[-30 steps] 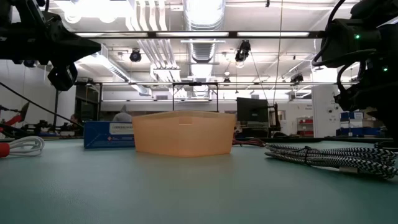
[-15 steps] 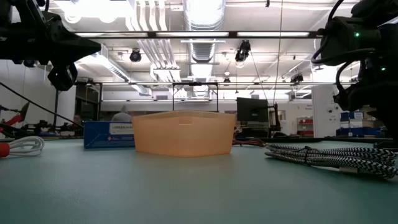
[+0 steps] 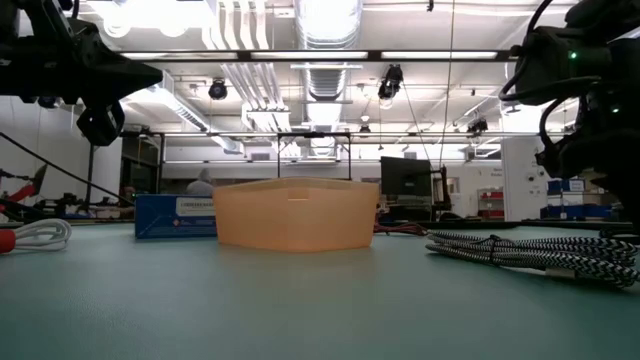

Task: Pick and place USB-C Cables
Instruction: Put the black charger cable into the orange bin

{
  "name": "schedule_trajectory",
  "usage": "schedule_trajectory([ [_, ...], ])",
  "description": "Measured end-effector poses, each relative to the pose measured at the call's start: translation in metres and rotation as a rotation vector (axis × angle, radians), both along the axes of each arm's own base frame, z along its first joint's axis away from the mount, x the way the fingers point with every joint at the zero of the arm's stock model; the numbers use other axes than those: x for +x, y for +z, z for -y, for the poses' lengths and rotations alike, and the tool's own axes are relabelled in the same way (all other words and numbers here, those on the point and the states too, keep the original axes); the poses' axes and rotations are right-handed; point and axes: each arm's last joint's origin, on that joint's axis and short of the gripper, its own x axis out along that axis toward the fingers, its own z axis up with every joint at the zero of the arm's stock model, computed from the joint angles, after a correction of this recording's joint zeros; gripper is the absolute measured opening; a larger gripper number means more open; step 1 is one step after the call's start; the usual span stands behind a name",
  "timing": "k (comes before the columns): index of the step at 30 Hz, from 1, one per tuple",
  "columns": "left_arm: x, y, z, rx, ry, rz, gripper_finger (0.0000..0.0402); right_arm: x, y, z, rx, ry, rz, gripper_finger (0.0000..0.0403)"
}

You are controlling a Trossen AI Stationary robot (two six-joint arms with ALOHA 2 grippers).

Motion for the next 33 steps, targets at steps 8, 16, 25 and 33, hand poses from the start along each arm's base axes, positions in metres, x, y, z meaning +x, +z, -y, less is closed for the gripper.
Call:
schedule_trajectory([
  [8,0.0,0.0,0.0,0.0,0.0,0.0,0.0,0.003,0.018,0.0,0.014,-0.002,0.099,0.0039],
  [16,0.0,0.0,0.0,0.0,0.0,0.0,0.0,0.019,0.043,-0.001,-0.04,0.021,0.217,0.0039],
  [25,0.0,0.0,0.0,0.0,0.0,0.002,0.0,0.041,0.082,-0.005,-0.012,0.035,0.357,0.0039],
  [33,0.0,0.0,0.0,-0.001,0.0,0.002,0.0,0.059,0.107,-0.008,0.031,-0.06,0.411,0.0039],
])
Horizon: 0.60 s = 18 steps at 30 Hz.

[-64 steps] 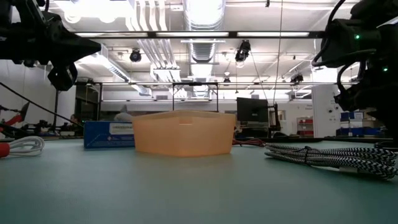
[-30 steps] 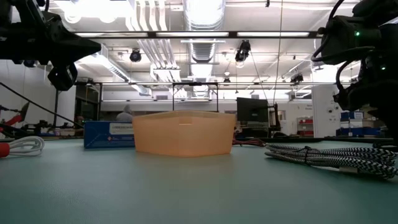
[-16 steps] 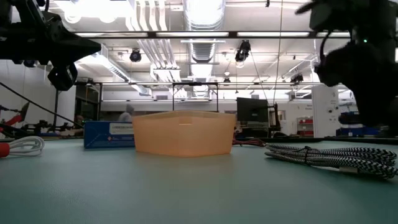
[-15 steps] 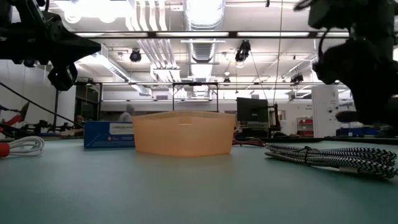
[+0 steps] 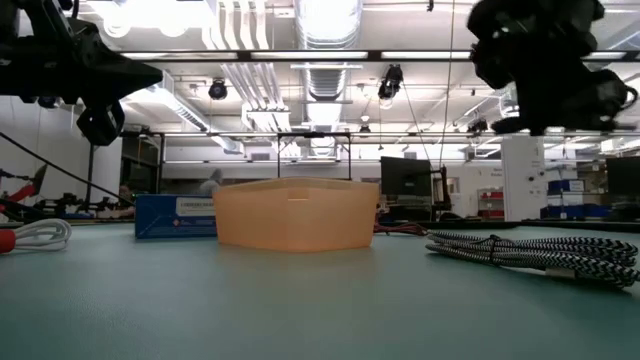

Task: Pick and place USB-C Cables
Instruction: Put the black charger cable into the orange bin

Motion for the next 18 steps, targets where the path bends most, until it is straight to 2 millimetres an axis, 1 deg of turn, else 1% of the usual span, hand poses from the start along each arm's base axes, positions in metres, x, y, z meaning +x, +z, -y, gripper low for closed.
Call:
schedule_trajectory([
  [9,0.0,0.0,0.0,0.0,0.0,0.0,0.0,0.033,0.018,-0.005,0.001,0.006,0.028,0.0038],
  [18,0.0,0.0,0.0,0.0,0.0,0.0,0.0,0.07,0.032,-0.01,-0.03,0.072,0.026,0.0038],
])
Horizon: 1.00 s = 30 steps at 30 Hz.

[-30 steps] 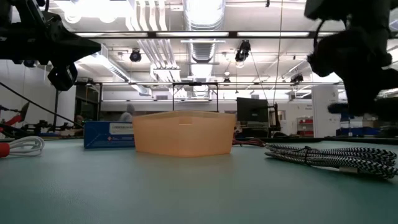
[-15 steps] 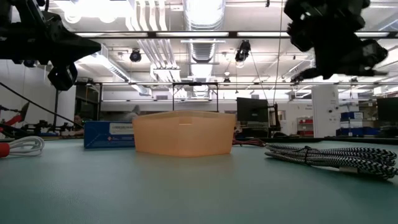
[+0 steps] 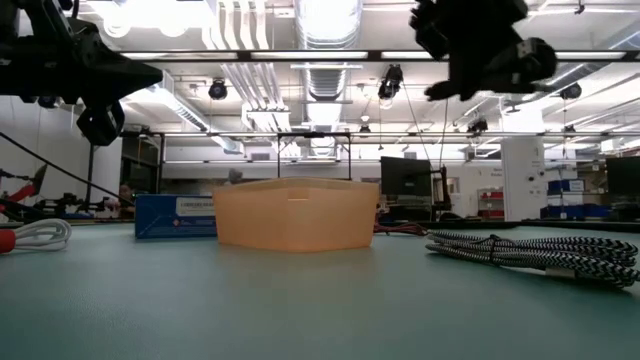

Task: Pick and place USB-C Cables
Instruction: Put the black charger cable into the orange bin

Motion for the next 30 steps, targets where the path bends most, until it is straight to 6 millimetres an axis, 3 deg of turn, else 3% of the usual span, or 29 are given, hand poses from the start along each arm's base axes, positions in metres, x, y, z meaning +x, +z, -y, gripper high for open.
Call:
schedule_trajectory([
  [11,0.0,0.0,0.0,0.0,0.0,0.0,0.0,0.045,0.013,0.009,-0.04,0.074,0.003,0.0038],
  [30,0.001,-0.001,0.0,-0.004,0.0,-0.006,0.0,0.101,0.03,0.047,-0.114,0.166,0.099,0.0039],
])
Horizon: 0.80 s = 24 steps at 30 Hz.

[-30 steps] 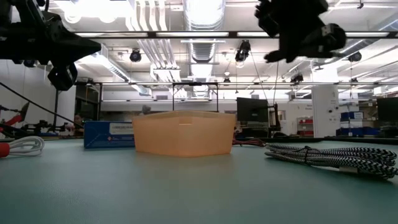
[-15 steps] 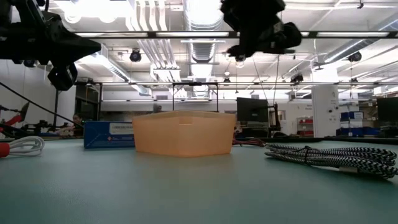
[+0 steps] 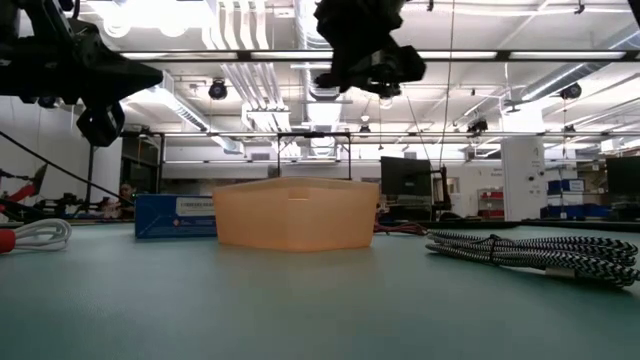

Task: Pick and place USB-C Cables
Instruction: Put the black charger cable into the orange bin

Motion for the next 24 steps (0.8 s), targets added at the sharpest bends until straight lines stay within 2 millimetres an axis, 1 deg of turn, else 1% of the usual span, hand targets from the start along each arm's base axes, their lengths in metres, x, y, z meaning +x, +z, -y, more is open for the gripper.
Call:
schedule_trajectory([
  [4,0.0,0.0,0.0,-0.002,0.001,0.004,0.0,0.011,0.003,0.006,-0.02,0.023,0.027,0.0038],
  [13,0.0,0.0,-0.001,-0.001,0.022,0.0,0.0,0.042,0.001,0.02,-0.07,0.081,0.073,0.0039],
  [20,0.0,0.0,-0.001,0.001,0.022,0.001,0.0,0.066,-0.012,0.029,-0.076,0.128,0.082,0.0039],
  [24,0.0,0.001,-0.001,0.001,0.022,0.005,0.0,0.076,-0.024,0.034,-0.089,0.147,0.069,0.0039],
])
